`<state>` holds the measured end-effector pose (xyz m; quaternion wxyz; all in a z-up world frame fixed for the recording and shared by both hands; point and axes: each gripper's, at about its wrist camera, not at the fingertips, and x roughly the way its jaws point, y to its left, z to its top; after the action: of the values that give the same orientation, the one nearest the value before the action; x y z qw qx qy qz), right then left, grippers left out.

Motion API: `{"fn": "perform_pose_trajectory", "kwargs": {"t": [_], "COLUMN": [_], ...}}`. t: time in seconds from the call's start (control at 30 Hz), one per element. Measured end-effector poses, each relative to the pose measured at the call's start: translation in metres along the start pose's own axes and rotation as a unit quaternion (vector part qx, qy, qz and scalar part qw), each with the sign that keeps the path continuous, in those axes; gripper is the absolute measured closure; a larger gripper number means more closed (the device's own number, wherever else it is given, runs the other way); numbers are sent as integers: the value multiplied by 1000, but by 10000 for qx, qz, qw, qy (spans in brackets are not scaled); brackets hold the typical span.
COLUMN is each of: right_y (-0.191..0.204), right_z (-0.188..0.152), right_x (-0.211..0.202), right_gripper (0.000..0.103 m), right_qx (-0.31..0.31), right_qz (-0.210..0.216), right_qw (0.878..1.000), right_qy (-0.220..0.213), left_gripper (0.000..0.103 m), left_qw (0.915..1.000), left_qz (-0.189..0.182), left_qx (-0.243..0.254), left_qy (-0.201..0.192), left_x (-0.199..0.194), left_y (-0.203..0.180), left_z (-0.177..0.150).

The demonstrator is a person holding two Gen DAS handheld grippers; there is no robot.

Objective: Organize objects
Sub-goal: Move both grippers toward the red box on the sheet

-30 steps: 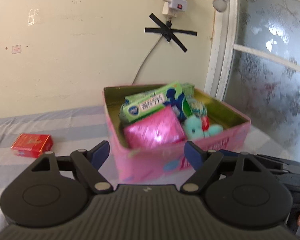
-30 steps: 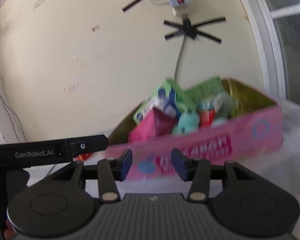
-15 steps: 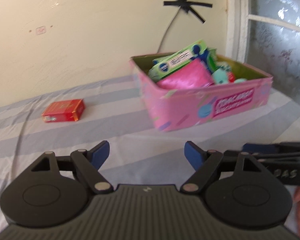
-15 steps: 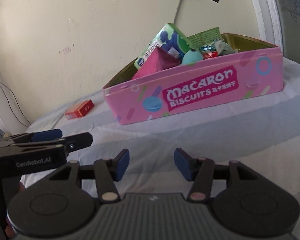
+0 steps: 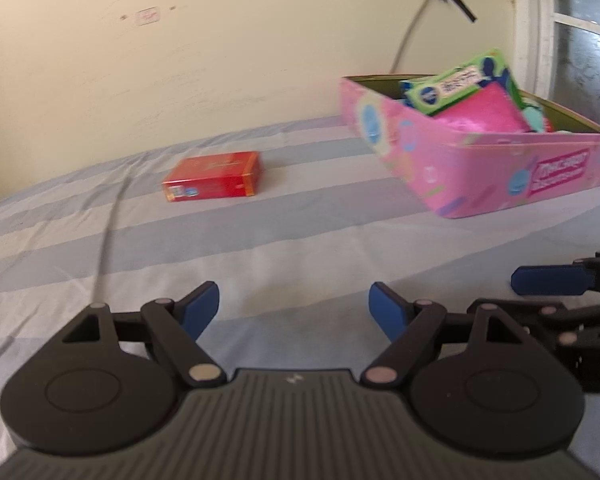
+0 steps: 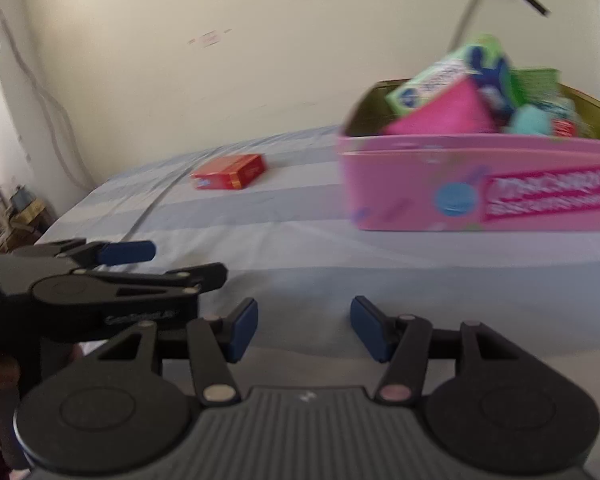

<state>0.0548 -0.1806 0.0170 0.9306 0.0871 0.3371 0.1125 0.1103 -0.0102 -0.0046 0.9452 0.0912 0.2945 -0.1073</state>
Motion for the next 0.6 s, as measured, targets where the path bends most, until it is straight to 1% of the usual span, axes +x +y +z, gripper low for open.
{"fn": "perform_pose_trajectory", "kwargs": {"t": [0.3,0.4,0.5,0.6], "right_y": [49,61,67,68], "right_z": [14,20,29,42], "right_x": [33,42,56,74], "right_gripper": [48,48,47,46], "right_qx": [-585,-751,-854,-796], "right_qz": [272,296,306,242], "right_qw": [9977,9965,9956,9962], "right_qy": [189,200,232,253], "left_gripper": [18,18,18,18], "left_qw": [9993,9989,9983,9969], "left_qz": [264,329,423,503], "left_qx": [-250,-318,-397,-605], "left_qy": [70,82,64,27], "left_x": [10,14,17,20], "left_y": [46,58,70,85], "left_z": [-4,-2,-1,0]}}
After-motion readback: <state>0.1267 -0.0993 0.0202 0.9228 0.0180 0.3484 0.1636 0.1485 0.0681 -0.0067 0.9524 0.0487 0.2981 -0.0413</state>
